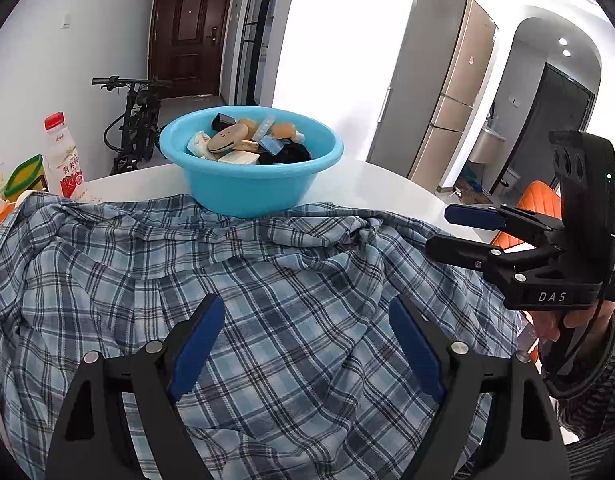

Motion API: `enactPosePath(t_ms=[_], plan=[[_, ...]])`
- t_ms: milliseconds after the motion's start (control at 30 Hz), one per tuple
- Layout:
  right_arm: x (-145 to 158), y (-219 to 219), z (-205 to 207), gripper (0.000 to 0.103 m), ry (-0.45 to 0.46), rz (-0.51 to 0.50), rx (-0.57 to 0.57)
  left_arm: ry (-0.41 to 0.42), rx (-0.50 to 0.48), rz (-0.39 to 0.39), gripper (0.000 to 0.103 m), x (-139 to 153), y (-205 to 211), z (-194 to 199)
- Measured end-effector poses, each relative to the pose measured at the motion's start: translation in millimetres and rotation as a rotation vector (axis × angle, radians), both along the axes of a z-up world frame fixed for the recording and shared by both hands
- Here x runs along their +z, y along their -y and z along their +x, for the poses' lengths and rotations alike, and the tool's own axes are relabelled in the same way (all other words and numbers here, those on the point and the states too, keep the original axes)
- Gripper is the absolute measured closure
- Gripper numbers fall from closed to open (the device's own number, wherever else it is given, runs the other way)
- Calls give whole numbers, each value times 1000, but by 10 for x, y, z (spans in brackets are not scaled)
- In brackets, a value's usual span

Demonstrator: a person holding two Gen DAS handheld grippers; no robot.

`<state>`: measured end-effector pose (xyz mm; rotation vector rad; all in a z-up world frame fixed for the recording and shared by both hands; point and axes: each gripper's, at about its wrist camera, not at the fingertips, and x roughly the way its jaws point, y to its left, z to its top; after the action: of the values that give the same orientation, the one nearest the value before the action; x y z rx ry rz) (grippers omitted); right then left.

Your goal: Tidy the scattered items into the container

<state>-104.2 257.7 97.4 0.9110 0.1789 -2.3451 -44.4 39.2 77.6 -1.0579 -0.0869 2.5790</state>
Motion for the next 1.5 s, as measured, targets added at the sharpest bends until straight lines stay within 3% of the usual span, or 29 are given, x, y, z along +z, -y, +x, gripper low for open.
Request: enactPosePath(t_ms=[133, 300, 700, 900, 1000, 1067, 1200, 1367, 1500], plan=[[-44, -2, 123, 30, -98, 14, -39, -54, 8, -63, 17, -124, -127, 57], [-185, -20, 196, 30, -129, -17, -66, -85, 49, 1, 17, -294, -82, 57], [-446, 30, 126, 30, -219, -9, -122, -174, 164, -19, 17, -637, -70, -150], [-575, 48, 106, 30, -243, -43, -159, -179, 200, 16, 17, -759, 7, -228], [-630, 51, 105, 19, -289, -45, -202, -183, 221, 34, 17, -797, 58, -262], [-649, 67, 106, 19, -305, -48, -203, -184, 226, 35, 17, -827, 75, -283], [-676, 116, 114, 19, -316, -65, -188, -188, 239, 16, 17, -901, 59, -327], [-691, 167, 217, 19, -421, -71, -216, -217, 232, -8, 17, -943, 7, -320], [-732, 195, 243, 19, -415, -98, -206, -218, 223, -33, 15, -972, -39, -322]])
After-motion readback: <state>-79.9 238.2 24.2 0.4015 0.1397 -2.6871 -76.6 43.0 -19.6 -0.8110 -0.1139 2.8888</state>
